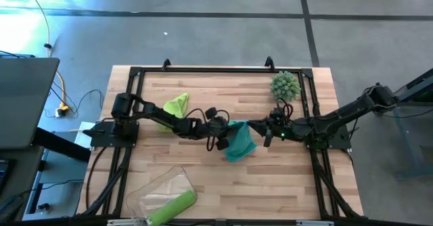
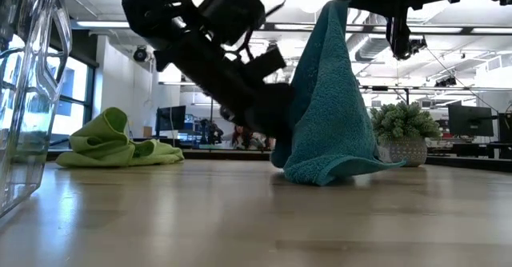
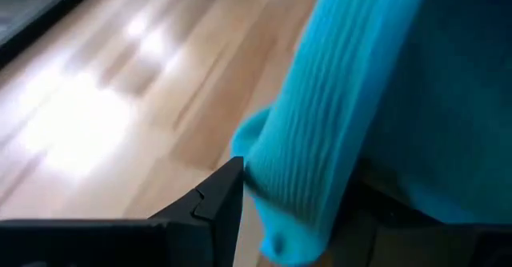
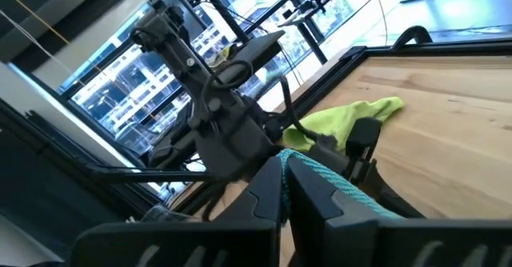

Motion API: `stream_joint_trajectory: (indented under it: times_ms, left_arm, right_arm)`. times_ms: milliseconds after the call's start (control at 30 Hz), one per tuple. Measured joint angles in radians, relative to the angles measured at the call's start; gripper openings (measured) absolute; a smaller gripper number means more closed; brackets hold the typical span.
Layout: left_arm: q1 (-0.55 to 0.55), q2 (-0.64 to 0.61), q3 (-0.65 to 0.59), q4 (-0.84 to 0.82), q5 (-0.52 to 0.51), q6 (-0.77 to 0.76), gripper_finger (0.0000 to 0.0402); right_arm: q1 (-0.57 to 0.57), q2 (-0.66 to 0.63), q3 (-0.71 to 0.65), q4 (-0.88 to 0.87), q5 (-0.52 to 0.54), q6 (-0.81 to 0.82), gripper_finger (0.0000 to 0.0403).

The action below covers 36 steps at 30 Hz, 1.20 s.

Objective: Roll microfiber towels into tight, uniform cylinder then place into a basket
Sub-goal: Roll the blue microfiber cloth

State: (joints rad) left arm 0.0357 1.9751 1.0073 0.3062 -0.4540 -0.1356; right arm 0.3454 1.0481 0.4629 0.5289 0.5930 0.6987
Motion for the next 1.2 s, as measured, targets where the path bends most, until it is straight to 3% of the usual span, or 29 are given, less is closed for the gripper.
stream_joint_trajectory:
  times_ms: [167, 400, 500, 767, 967, 1200]
  left_arm:
    - [0.0, 0.001, 0.0, -0.053, -0.048, -0.019, 0.0121]
    - [-0.002, 0.0, 0.0, -0.056, -0.025, -0.041, 0.0013]
    - [-0.015, -0.022, 0.0, -0.061, -0.014, -0.071, 0.0011]
    - [-0.085, -0.255, 0.0, -0.293, -0.181, -0.064, 0.0002]
    - [-0.126, -0.478, 0.001, -0.403, -0.352, 0.09, 0.0001]
    - [-0.142, -0.66, 0.025, -0.422, -0.437, 0.197, 0.0]
  right_arm:
    - [0.0, 0.0, 0.0, -0.001, 0.0, -0.009, 0.0]
    - [0.0, 0.0, 0.0, -0.008, -0.005, -0.011, 0.0]
    - [0.0, -0.006, 0.0, -0.008, -0.037, -0.009, 0.0]
    - [0.0, -0.079, 0.001, -0.017, -0.09, -0.123, 0.0]
    - [0.0, -0.161, 0.006, -0.045, -0.147, -0.293, 0.0]
    - [0.0, -0.232, 0.192, -0.448, -0.126, -0.409, 0.0]
